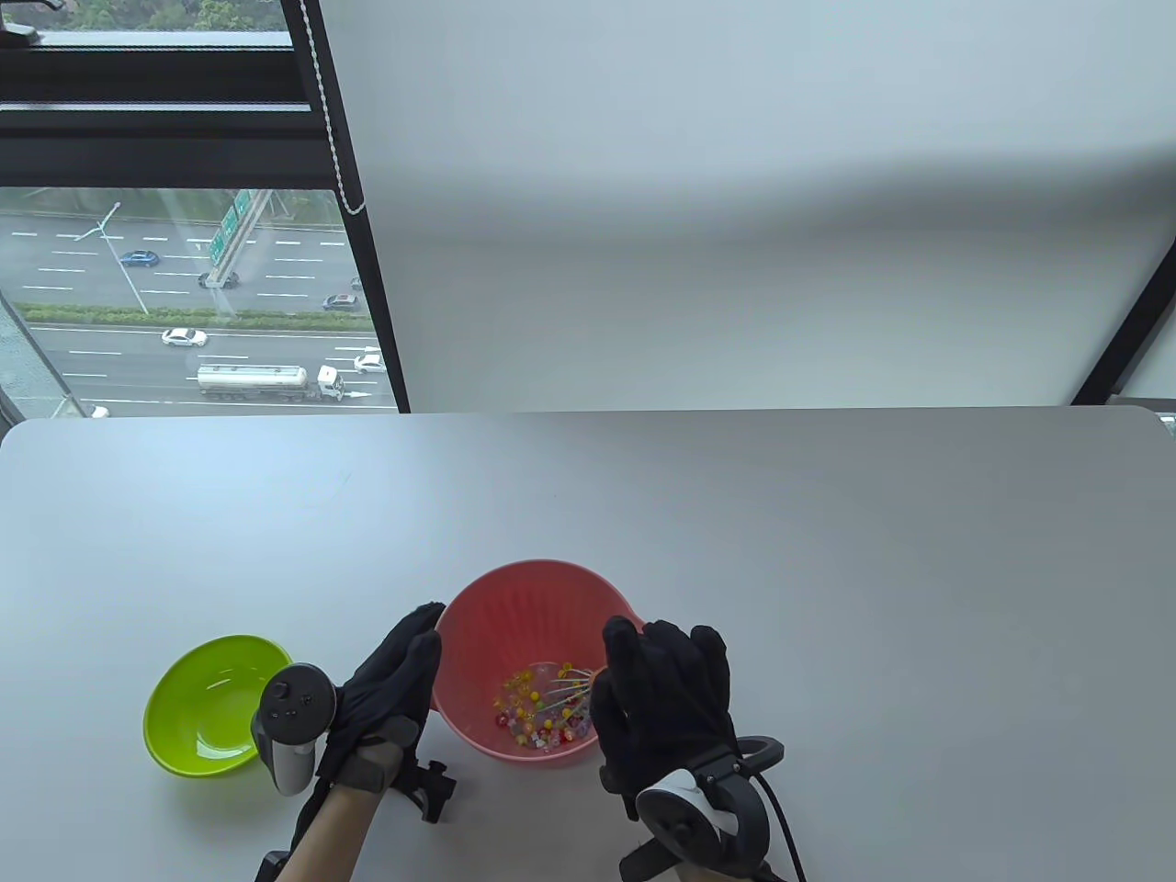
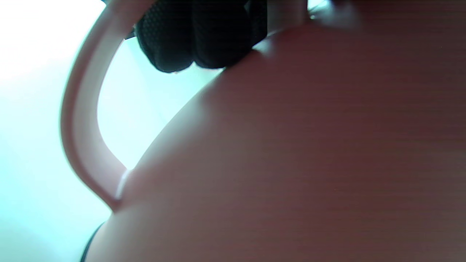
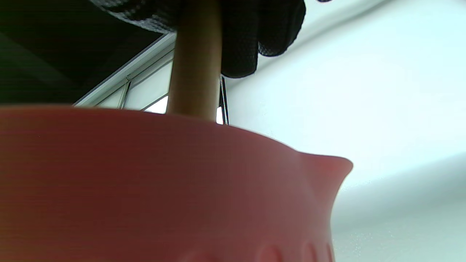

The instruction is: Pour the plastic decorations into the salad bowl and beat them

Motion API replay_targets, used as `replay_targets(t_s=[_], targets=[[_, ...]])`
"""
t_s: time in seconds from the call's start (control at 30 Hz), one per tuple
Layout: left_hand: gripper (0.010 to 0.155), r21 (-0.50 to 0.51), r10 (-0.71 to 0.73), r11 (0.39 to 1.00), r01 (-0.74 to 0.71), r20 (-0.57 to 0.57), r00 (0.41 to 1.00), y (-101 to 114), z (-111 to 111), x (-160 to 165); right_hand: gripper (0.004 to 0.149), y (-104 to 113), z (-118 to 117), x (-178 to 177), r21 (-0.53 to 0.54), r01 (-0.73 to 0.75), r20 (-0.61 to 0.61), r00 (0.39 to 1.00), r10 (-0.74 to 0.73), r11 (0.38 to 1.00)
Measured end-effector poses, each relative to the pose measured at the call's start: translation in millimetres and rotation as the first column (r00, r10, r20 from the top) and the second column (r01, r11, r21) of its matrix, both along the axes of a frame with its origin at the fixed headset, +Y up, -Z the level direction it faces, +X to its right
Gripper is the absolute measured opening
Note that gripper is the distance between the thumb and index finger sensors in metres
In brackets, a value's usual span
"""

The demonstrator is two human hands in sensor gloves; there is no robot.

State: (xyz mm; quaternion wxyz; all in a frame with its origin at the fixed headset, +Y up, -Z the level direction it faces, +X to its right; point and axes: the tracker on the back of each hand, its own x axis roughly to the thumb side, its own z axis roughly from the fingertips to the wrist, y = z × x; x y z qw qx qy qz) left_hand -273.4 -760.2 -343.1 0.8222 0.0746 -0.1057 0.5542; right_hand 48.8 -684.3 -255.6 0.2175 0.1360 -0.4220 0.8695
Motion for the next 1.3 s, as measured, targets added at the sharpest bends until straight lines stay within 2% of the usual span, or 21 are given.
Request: replay_targets(t_s=[0.2, 0.53, 1.0, 1.3], targets=[[0.064, 0.001, 0.0, 1.0, 0.0, -0.001, 1.0, 0, 0, 0, 0.06, -7, -3, -6, -0.061, 0.033, -0.04, 0.999, -0.035, 0.998], [0.064, -0.001, 0.001, 1.0, -0.001, 0.0, 1.0, 0, -1, 0, 0.06, -11, 0, -17, -0.036, -0.042, -0.05, 0.998, 0.041, 0.998], [0.064, 0.0, 0.002, 1.0, -0.002, 0.0, 1.0, 0, -1, 0, 0.058, -7, -1, -10, 0.0, -0.087, 0.005, 0.996, 0.087, 0.996], [0.064, 0.0, 0.001, 1.0, -0.001, -0.001, 1.0, 0, -1, 0, 0.057, 2, -2, 6, 0.012, -0.011, 0.028, 1.0, 0.011, 1.0]])
